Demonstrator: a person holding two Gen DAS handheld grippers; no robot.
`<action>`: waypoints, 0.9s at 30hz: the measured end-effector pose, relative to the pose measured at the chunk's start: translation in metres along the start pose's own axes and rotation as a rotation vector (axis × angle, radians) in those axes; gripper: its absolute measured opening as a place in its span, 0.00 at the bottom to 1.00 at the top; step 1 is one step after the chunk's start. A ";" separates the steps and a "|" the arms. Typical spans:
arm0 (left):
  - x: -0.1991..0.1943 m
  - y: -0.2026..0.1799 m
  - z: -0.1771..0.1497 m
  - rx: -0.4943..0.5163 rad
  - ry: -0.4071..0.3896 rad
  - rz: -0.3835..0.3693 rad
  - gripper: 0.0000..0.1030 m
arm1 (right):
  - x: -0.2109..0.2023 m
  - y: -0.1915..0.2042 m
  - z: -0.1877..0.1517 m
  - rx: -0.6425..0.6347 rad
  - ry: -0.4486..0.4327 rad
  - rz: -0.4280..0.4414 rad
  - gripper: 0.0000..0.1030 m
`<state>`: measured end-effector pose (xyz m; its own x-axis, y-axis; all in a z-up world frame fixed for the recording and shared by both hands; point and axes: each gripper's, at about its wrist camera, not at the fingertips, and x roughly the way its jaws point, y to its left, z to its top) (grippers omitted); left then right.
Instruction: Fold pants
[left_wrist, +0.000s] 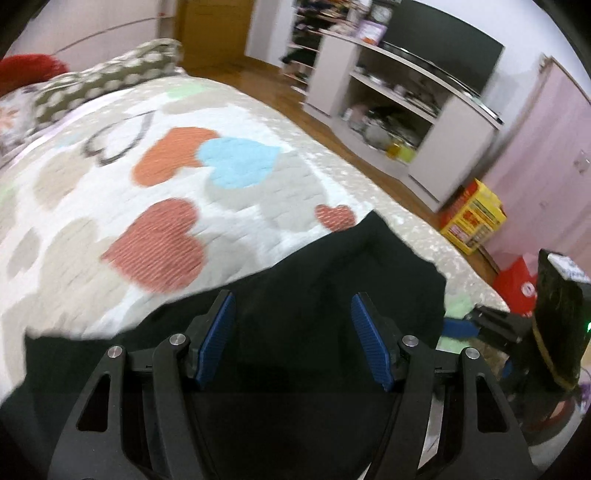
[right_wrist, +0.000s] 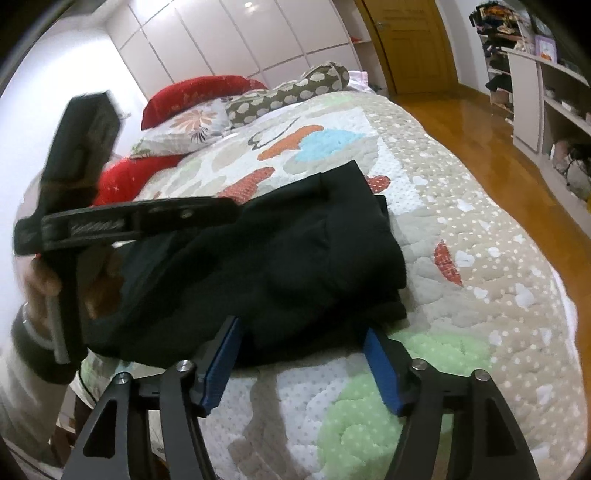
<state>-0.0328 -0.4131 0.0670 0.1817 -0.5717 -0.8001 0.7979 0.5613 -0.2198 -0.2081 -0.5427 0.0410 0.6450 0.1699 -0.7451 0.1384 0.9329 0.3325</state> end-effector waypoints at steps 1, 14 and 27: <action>0.006 -0.003 0.006 0.018 0.007 -0.010 0.64 | 0.001 0.000 0.000 -0.001 -0.008 0.001 0.64; 0.084 -0.033 0.046 0.095 0.129 -0.145 0.64 | 0.009 -0.017 0.004 0.096 -0.149 0.047 0.38; 0.032 -0.025 0.054 0.039 0.023 -0.207 0.34 | -0.011 0.022 0.047 0.010 -0.223 0.159 0.14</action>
<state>-0.0153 -0.4780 0.0768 -0.0013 -0.6587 -0.7524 0.8384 0.4094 -0.3599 -0.1773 -0.5393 0.0834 0.8088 0.2389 -0.5374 0.0288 0.8965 0.4420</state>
